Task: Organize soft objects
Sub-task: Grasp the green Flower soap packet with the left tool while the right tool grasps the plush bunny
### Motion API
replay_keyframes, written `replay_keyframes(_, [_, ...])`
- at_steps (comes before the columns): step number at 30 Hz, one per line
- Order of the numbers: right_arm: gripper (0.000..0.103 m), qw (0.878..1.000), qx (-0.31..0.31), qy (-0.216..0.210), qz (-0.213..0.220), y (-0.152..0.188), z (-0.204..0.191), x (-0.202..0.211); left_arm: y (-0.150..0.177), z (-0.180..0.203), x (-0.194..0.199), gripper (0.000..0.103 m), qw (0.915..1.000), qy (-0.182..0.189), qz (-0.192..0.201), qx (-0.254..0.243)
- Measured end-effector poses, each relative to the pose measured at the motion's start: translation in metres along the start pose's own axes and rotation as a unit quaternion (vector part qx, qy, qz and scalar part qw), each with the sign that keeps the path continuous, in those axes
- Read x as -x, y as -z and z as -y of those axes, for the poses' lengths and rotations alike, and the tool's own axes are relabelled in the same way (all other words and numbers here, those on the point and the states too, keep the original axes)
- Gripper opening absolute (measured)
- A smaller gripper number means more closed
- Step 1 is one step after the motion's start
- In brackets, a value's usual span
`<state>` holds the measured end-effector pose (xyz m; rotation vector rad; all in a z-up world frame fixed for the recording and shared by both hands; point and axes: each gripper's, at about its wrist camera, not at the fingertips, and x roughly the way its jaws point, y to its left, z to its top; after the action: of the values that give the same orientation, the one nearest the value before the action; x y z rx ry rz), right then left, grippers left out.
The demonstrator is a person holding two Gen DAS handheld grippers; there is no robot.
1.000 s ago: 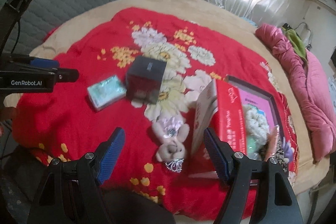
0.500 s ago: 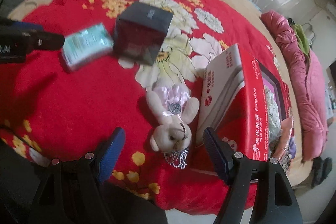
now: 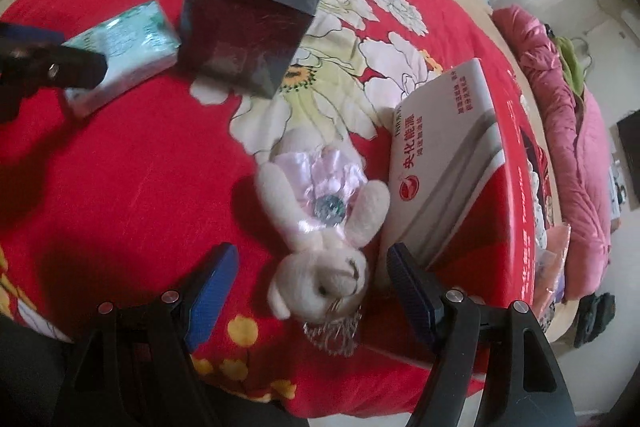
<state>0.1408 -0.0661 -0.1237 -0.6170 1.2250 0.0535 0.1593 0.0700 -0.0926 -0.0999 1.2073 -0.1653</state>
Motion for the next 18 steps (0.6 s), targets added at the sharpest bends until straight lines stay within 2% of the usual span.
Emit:
replay_keyframes(4, [0.076,1.000,0.002,0.016,0.000,-0.007,-0.003,-0.009,-0.002,0.003,-0.005,0.061,0.9999,-0.007,-0.002,-0.008])
replay_keyframes(5, [0.061,1.000,0.002,0.001,-0.001,-0.009,-0.003,-0.011,-0.003,0.005,-0.007,0.061,0.9999,-0.008,-0.002,-0.011])
replay_keyframes(6, [0.053,1.000,-0.006,-0.010,-0.006,-0.011,-0.002,-0.015,-0.004,0.006,-0.008,0.061,0.9999,-0.008,-0.002,-0.012])
replay_keyframes(11, [0.043,0.999,-0.036,-0.033,0.009,-0.011,0.013,-0.013,-0.003,0.013,-0.015,0.065,0.9996,-0.011,-0.013,-0.023])
replay_keyframes(13, [0.040,0.997,-0.056,-0.052,0.019,-0.009,0.023,-0.006,-0.003,0.015,-0.017,0.068,0.9995,-0.009,-0.015,-0.026])
replay_keyframes(18, [0.040,0.982,-0.116,-0.146,0.044,-0.005,0.049,0.013,-0.005,0.017,-0.030,0.069,0.9989,-0.020,-0.025,-0.033])
